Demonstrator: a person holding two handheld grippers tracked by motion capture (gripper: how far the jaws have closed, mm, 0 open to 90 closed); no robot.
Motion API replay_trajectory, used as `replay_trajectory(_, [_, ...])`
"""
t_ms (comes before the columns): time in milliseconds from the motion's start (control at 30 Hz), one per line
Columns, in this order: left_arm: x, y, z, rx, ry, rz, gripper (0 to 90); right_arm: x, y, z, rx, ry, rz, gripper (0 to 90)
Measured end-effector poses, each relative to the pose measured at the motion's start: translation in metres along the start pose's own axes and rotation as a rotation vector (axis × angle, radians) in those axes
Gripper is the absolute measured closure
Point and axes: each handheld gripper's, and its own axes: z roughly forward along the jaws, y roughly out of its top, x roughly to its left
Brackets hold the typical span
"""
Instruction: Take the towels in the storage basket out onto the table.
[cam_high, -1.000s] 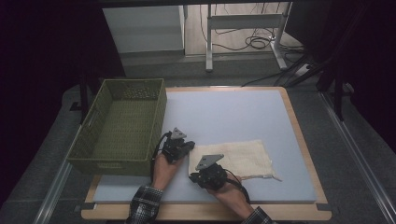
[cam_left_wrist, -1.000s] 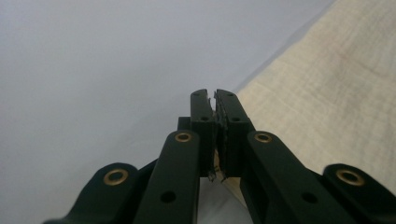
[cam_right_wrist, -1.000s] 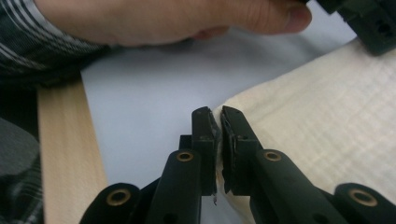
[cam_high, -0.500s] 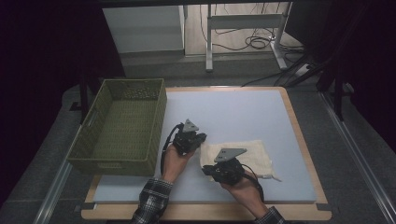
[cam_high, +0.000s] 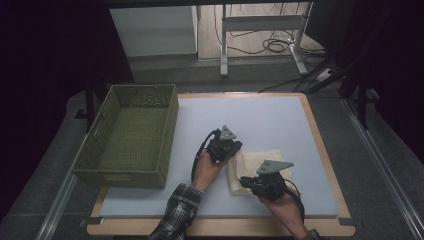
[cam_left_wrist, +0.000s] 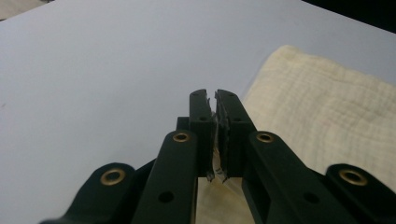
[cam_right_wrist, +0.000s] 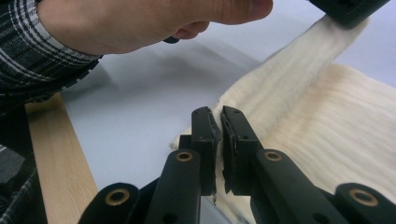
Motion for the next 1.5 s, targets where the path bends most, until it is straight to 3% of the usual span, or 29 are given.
replay_trajectory(267, [-0.017,0.021,0.022,-0.002,-0.043,0.034,85.2,-0.015,-0.014,-0.026,-0.026,-0.050,0.032,83.9])
replay_trajectory(600, [-0.032,0.035,0.049,0.009,-0.071,0.065,84.9,-0.035,-0.032,-0.054,-0.033,-0.111,0.075,83.5])
replay_trajectory(1033, [-0.049,0.052,0.075,0.032,-0.081,0.082,84.9,-0.050,-0.043,-0.072,-0.030,-0.157,0.111,83.1])
replay_trajectory(1100, [-0.050,0.053,0.079,0.033,-0.090,0.071,80.5,-0.053,-0.046,-0.072,-0.023,-0.164,0.115,80.9])
replay_trajectory(1133, [-0.049,0.053,0.079,0.025,-0.096,0.066,71.3,-0.056,-0.049,-0.072,-0.014,-0.177,0.120,77.9])
replay_trajectory(1167, [-0.048,0.054,0.078,0.010,-0.099,0.050,71.3,-0.056,-0.049,-0.072,-0.014,-0.177,0.120,77.9])
replay_trajectory(1200, [-0.048,0.055,0.076,-0.001,-0.100,0.035,62.0,-0.058,-0.051,-0.074,-0.014,-0.195,0.125,74.9])
replay_trajectory(1333, [-0.041,0.059,0.064,-0.020,-0.086,0.038,58.7,-0.063,-0.054,-0.082,-0.013,-0.225,0.127,72.7])
replay_trajectory(1500, [-0.031,0.054,0.046,-0.008,-0.052,0.052,54.5,-0.069,-0.058,-0.099,-0.013,-0.277,0.138,71.0])
